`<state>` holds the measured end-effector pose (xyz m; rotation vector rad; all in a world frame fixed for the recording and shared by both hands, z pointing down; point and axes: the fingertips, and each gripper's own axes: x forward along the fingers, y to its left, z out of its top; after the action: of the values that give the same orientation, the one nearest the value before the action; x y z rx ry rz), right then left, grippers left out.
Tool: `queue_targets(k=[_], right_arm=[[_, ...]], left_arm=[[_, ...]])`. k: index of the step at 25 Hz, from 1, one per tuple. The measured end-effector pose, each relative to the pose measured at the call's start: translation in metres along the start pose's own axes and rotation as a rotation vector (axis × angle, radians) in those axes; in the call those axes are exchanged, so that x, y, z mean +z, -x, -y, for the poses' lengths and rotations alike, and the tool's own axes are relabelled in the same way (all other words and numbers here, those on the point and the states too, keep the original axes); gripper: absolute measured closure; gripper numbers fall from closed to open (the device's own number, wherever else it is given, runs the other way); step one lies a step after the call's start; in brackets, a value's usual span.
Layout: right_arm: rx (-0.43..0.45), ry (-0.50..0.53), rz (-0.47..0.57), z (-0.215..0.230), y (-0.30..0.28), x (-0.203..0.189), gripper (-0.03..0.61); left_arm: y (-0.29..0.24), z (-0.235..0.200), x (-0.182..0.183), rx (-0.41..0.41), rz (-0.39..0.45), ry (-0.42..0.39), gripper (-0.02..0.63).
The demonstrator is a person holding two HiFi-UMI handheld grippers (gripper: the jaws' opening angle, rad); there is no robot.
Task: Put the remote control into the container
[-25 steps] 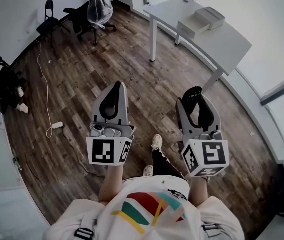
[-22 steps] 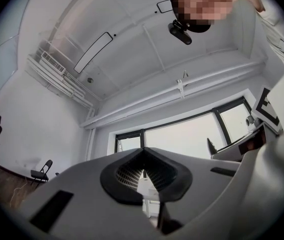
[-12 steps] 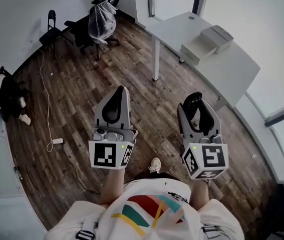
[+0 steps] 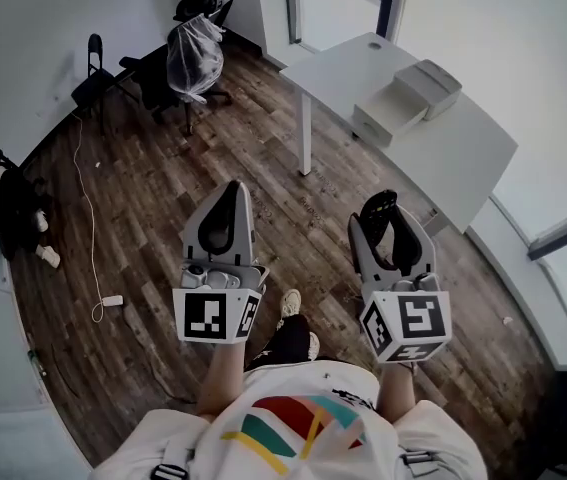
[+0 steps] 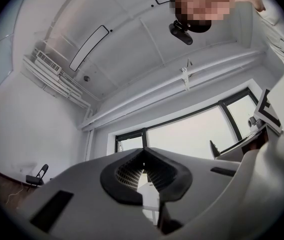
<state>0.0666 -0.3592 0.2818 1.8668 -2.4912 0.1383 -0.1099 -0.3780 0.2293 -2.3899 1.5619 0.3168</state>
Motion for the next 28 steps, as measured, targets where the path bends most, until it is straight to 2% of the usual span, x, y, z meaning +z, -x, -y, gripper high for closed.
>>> queue_targets(k=[5, 14, 28], right_arm=[[-0.027, -0.001, -0.004, 0.017, -0.027, -0.004, 0.337], [-0.105, 0.022, 0.006, 0.064, -0.111, 0.017, 0.336], [-0.204, 0.002, -0.007, 0.116, -0.282, 0.045, 0.336]], left_arm=[[-0.036, -0.004, -0.02, -0.029, 0.002, 0.013, 0.606], [-0.149, -0.018, -0.053, -0.114, 0.031, 0.069, 0.606], [-0.316, -0.096, -0.108, -0.187, 0.02, 0.1, 0.606]])
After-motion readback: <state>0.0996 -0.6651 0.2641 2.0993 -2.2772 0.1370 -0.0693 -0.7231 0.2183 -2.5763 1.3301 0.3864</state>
